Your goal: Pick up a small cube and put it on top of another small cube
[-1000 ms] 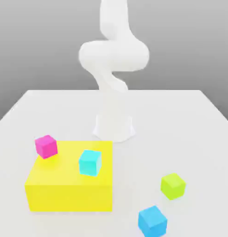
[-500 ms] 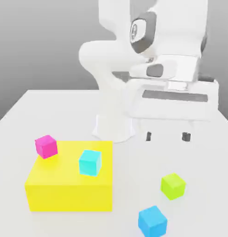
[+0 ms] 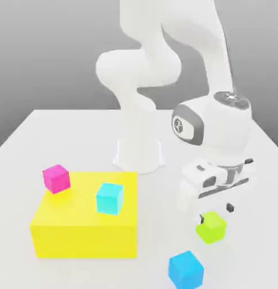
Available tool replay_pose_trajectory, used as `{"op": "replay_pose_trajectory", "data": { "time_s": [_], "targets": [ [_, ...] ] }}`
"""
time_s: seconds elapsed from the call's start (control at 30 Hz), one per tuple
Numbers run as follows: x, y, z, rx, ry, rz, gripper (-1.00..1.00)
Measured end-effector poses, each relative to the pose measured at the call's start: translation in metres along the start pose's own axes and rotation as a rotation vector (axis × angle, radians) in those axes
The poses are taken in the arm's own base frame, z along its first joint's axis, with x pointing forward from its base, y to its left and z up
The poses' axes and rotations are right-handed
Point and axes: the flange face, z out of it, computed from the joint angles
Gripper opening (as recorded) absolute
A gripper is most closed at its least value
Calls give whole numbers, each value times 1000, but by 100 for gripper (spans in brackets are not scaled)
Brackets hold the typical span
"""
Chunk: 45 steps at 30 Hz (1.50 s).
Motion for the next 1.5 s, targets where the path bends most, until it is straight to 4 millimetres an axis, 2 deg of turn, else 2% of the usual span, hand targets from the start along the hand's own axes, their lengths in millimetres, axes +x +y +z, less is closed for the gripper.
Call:
{"op": "replay_pose_trajectory", "data": {
  "time_s": [0.1, 0.13, 0.37, 0.77, 0.8, 0.87, 1.0, 1.17, 1.33, 1.5],
  "targets": [
    [-2, 3, 19, -7, -1, -3, 0],
    [-2, 4, 24, -9, -2, -4, -100],
    [-2, 4, 24, -9, -1, -4, -100],
    [-1, 3, -38, -10, -1, -5, -100],
    [7, 5, -41, -15, -6, 23, -100],
    [38, 27, -50, -34, -9, 176, -100],
    [96, 84, -74, -67, -17, 542, -100],
    [145, 163, -113, -74, -43, 995, -100],
    [145, 229, -144, -68, -33, 1389, -100],
    [128, 297, -171, -48, -26, 1800, -100]
  ]
}}
